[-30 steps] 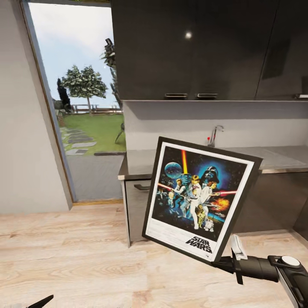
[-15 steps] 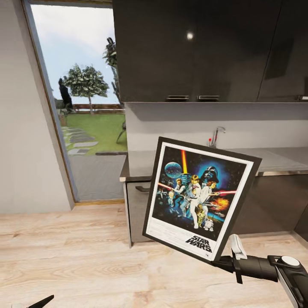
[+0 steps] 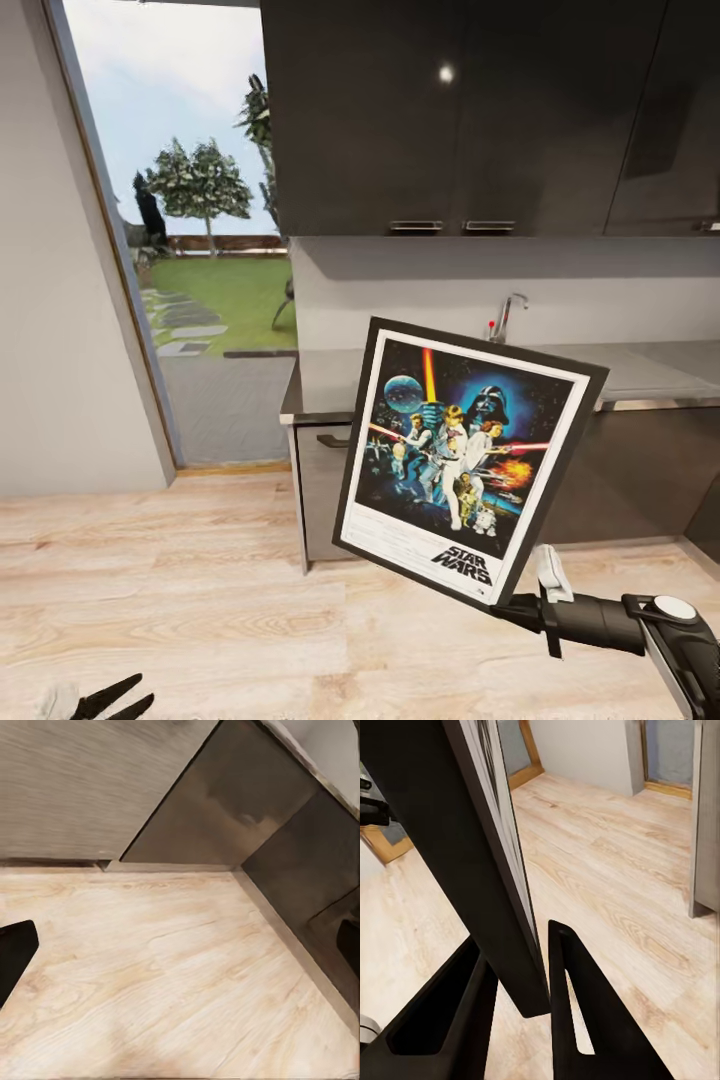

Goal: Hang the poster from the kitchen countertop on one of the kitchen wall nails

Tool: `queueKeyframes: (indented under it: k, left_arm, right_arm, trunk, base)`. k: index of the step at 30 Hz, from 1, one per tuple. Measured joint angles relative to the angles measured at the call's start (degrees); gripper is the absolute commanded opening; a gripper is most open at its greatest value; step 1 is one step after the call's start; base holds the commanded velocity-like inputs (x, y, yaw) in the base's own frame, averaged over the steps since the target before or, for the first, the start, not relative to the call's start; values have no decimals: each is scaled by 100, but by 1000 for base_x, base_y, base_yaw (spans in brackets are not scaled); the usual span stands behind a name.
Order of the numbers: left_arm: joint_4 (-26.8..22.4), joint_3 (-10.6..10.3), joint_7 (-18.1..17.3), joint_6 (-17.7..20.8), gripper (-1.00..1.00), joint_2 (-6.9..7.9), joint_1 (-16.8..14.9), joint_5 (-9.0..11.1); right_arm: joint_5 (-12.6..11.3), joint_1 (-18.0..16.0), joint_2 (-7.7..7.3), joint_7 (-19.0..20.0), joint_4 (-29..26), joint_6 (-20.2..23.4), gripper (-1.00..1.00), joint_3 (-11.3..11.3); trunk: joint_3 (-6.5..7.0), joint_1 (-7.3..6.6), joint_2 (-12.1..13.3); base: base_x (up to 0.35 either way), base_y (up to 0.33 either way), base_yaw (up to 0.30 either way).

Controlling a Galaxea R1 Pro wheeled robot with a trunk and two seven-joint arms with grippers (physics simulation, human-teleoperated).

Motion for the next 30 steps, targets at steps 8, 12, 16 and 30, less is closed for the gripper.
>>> queueKeyframes:
  k: [8, 12, 16, 30]
  left_arm:
    - [-1538, -548, 636, 1213, 100, -401, -1, -147]
    - [-1716, -665, 676, 1310, 100, -444, 0, -155]
    - [-1782, -706, 684, 1341, 100, -457, 0, -158]
    - [-1807, -720, 685, 1356, 100, -458, 0, -159]
  right_arm:
    - [-15, -18, 242, -213, -573, 469, -100, 1]
    - [-13, -18, 284, -238, -733, 689, -100, -1]
    - [10, -18, 339, -247, -763, 761, -100, -2]
    - [21, -18, 476, -236, -807, 778, -100, 6]
  trunk:
    - [70, -176, 321]
    - [104, -264, 482]
    - [139, -352, 642]
    - [260, -659, 1204]
  base:
    - [0, 0, 0]
    - [0, 0, 0]
    - [0, 0, 0]
    - [0, 0, 0]
